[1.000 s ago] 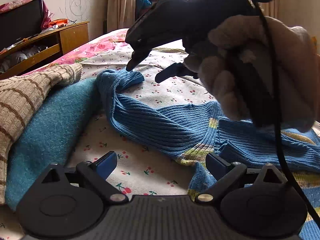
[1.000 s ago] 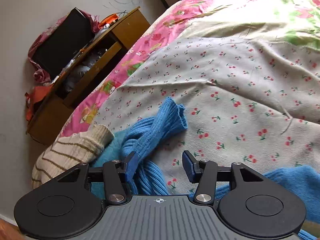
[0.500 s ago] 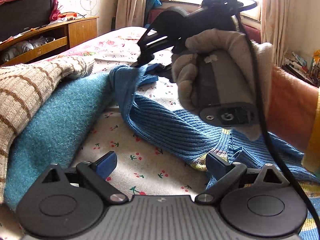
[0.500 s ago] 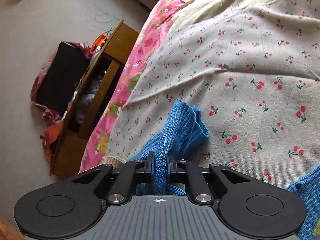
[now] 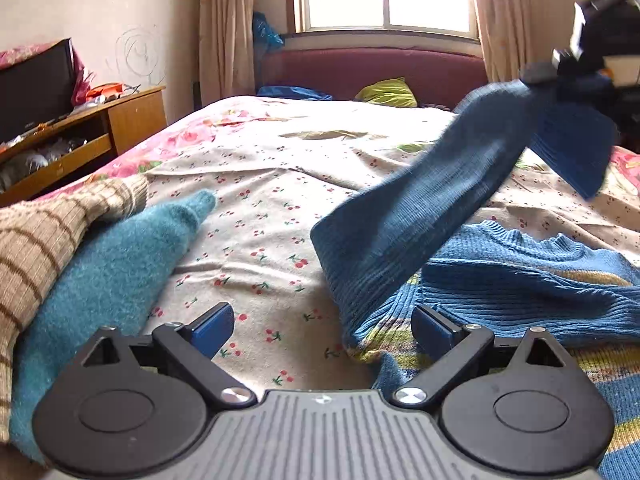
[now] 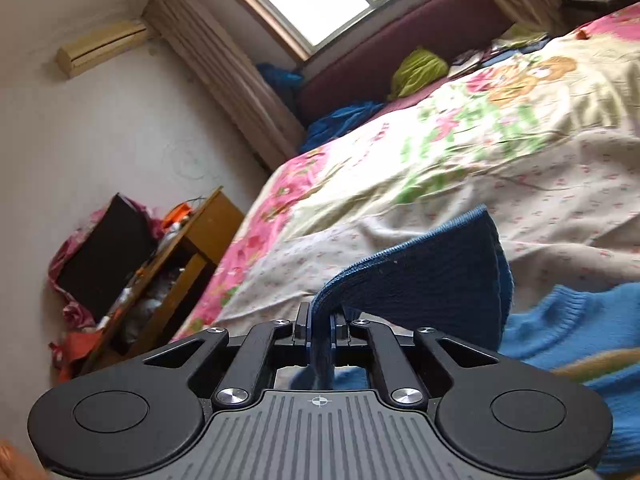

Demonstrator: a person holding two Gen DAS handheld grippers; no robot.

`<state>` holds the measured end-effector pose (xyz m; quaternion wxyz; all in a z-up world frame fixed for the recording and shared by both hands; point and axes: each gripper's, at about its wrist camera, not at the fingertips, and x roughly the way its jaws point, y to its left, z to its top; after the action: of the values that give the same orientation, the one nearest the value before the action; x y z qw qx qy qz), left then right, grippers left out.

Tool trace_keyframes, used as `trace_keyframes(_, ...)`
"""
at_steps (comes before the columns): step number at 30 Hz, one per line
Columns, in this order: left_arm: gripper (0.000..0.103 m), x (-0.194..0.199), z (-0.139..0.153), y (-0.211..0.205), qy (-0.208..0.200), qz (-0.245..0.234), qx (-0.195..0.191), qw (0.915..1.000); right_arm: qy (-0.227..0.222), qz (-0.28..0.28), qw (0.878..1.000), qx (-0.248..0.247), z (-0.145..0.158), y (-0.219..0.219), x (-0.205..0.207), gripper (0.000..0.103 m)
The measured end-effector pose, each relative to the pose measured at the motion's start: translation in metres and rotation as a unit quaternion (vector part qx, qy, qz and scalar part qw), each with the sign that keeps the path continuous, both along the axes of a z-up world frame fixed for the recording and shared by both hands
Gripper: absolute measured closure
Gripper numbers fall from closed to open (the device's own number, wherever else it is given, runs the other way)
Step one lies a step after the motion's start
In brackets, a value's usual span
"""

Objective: Fold small clothes

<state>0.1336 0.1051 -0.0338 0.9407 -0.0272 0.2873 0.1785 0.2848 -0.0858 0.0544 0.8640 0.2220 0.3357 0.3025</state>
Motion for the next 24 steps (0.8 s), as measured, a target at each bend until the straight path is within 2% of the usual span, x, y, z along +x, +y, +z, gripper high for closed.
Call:
trace_keyframes(3, 0.0, 0.015, 0.0, -0.019, 0.014, -0.012, 0.049, 0.9986, -0.021, -0.057, 0.994, -0.088, -0.03, -0.028, -0.013, 0.094)
trace_keyframes(4, 0.0, 0.019, -0.003, -0.023, 0.022, -0.017, 0.058, 0.9979, -0.011, -0.075, 0.991, -0.115, -0.046, -0.036, -0.014, 0.094)
trace_keyframes(5, 0.0, 0.024, -0.006, -0.029, 0.032, -0.025, 0.066, 0.997, 0.003, -0.078, 0.99, -0.116, -0.056, -0.042, -0.014, 0.094)
trace_keyframes(7, 0.0, 0.028, -0.012, -0.035, 0.046, -0.036, 0.072, 0.9957, 0.052, -0.082, 0.99, -0.1, -0.082, -0.059, -0.016, 0.091)
trace_keyframes(10, 0.0, 0.03, -0.018, -0.045, 0.062, -0.045, 0.089, 0.993, 0.093, -0.096, 0.989, -0.058, -0.104, -0.08, -0.018, 0.089)
trace_keyframes(16, 0.0, 0.037, -0.021, -0.056, 0.068, -0.059, 0.109, 0.9899, 0.122, -0.125, 0.984, 0.036, -0.12, -0.107, -0.017, 0.085)
trace_keyframes(19, 0.0, 0.04, -0.019, -0.057, 0.063, -0.061, 0.108, 0.9902, 0.125, -0.161, 0.977, 0.062, -0.122, -0.121, -0.015, 0.079)
trace_keyframes(24, 0.0, 0.048, -0.02, -0.058, 0.062, -0.066, 0.116, 0.9891, 0.152, -0.189, 0.966, 0.09, -0.132, -0.14, -0.013, 0.079)
